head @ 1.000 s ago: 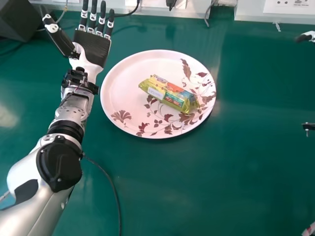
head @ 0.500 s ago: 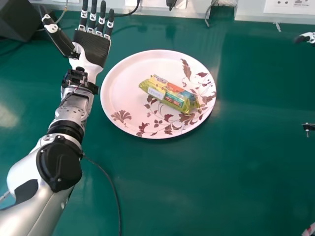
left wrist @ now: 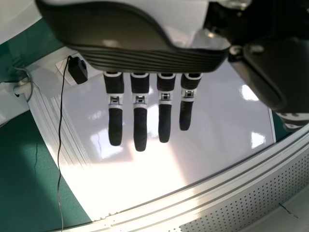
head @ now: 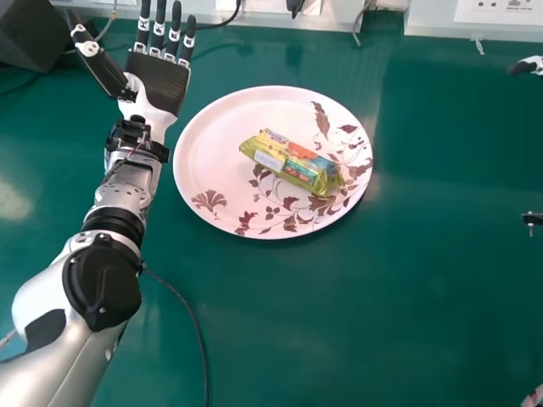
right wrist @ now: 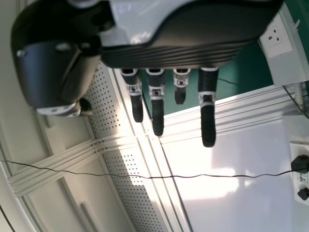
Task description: Pick up biscuit and place it in the plate
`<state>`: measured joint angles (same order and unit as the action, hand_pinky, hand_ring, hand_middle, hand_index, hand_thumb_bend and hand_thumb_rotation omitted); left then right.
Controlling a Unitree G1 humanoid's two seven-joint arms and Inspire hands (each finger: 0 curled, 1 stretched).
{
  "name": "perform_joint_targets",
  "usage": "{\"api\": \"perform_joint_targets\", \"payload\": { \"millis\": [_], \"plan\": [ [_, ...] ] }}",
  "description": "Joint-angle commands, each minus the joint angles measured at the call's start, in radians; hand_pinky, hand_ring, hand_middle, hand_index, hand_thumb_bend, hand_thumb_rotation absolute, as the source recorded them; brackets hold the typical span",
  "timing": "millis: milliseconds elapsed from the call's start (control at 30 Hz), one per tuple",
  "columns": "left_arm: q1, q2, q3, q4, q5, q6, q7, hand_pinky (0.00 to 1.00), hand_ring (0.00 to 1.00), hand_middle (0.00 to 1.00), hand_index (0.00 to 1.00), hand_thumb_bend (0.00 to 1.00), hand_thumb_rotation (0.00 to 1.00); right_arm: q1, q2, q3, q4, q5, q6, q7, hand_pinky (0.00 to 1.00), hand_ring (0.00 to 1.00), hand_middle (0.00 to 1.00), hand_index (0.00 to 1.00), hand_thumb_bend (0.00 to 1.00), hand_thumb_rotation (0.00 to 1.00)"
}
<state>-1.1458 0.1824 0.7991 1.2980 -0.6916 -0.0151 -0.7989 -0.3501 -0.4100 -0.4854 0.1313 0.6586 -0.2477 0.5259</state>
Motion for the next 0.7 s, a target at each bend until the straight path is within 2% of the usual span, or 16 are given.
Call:
{"api": "perform_joint_targets", "payload": {
  "millis": [0, 433, 667],
  "plan": [
    [-0.007, 0.001, 0.002, -0.003, -0.012, 0.001, 0.003, 0.57, 0.63, 0.77, 0.85, 0.98, 0.47, -0.004, 0.007, -0.011, -0.011, 0.004, -0.002, 0.001, 0.4, 0.52, 0.78, 0.87, 0.57, 0.5],
    [-0.009, 0.0, 0.001, -0.005, -0.013, 0.004, -0.005, 0.57, 0.63, 0.77, 0.85, 0.99, 0.47, -0.006, 0.006, -0.014, -0.008, 0.001, -0.001, 0.005, 0.4, 0.52, 0.79, 0.9, 0.55, 0.53],
    [-0.01, -0.001, 0.001, -0.005, -0.011, -0.002, 0.003, 0.56, 0.63, 0.77, 0.85, 0.98, 0.47, -0.006, 0.005, -0.015, -0.006, 0.005, 0.002, 0.011, 0.4, 0.52, 0.78, 0.89, 0.55, 0.53]
  ]
}}
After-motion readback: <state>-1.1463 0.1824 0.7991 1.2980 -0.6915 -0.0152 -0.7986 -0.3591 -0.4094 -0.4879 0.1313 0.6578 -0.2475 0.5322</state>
